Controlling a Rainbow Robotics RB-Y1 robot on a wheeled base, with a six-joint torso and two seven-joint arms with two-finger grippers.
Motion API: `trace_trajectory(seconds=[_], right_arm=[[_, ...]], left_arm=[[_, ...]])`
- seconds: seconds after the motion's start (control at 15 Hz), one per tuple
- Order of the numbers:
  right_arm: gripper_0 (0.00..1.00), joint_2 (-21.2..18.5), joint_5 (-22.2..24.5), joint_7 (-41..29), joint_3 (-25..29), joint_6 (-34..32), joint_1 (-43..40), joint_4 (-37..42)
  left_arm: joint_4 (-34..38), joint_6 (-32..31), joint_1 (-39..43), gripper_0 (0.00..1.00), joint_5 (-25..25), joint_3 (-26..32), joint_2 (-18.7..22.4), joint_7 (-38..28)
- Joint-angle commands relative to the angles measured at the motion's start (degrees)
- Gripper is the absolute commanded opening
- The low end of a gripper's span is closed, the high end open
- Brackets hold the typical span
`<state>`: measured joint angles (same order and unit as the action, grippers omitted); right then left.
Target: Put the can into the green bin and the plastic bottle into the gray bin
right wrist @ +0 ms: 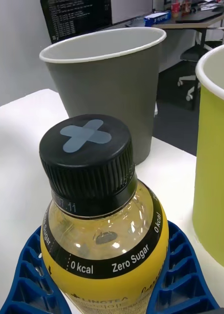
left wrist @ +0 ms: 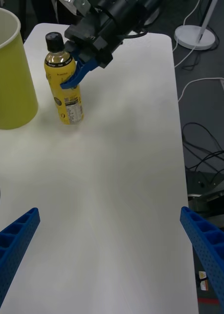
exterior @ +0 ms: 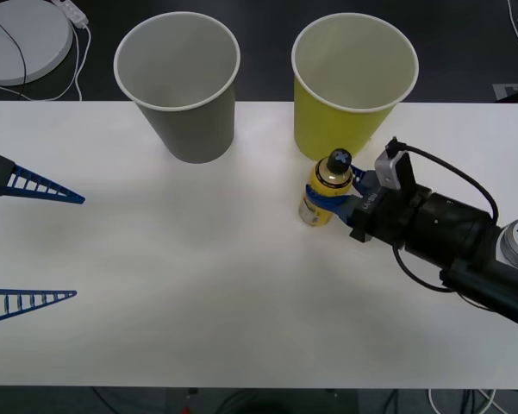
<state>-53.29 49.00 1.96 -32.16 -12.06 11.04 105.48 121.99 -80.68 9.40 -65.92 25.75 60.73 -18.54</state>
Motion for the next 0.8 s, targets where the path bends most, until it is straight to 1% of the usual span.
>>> trace_trajectory(seconds=[0.07, 0.47, 0.67, 0.8], right_arm=[[0.00, -1.9, -1.9, -0.2, 1.0, -0.1, -1.3, 2.4], [0.00, -5.4, -2.5, -1.3, 4.6, -0.2, -3.9, 7.5], [0.00, -7.5, -3.5, -2.0, 6.5, -0.1, -5.5, 10.3], [0.00, -9.6, -4.9, -2.3, 8.5, -0.1, -7.2, 12.6]], left_arm=[[0.0, 0.0, 0.0, 1.00, 0.0, 0.0, 0.0, 0.0], [0.0, 0.0, 0.0, 1.00, 0.0, 0.0, 0.0, 0.0], [0.0, 0.0, 0.0, 1.00, 0.0, 0.0, 0.0, 0.0], [0.0, 0.0, 0.0, 1.00, 0.0, 0.0, 0.0, 0.0]])
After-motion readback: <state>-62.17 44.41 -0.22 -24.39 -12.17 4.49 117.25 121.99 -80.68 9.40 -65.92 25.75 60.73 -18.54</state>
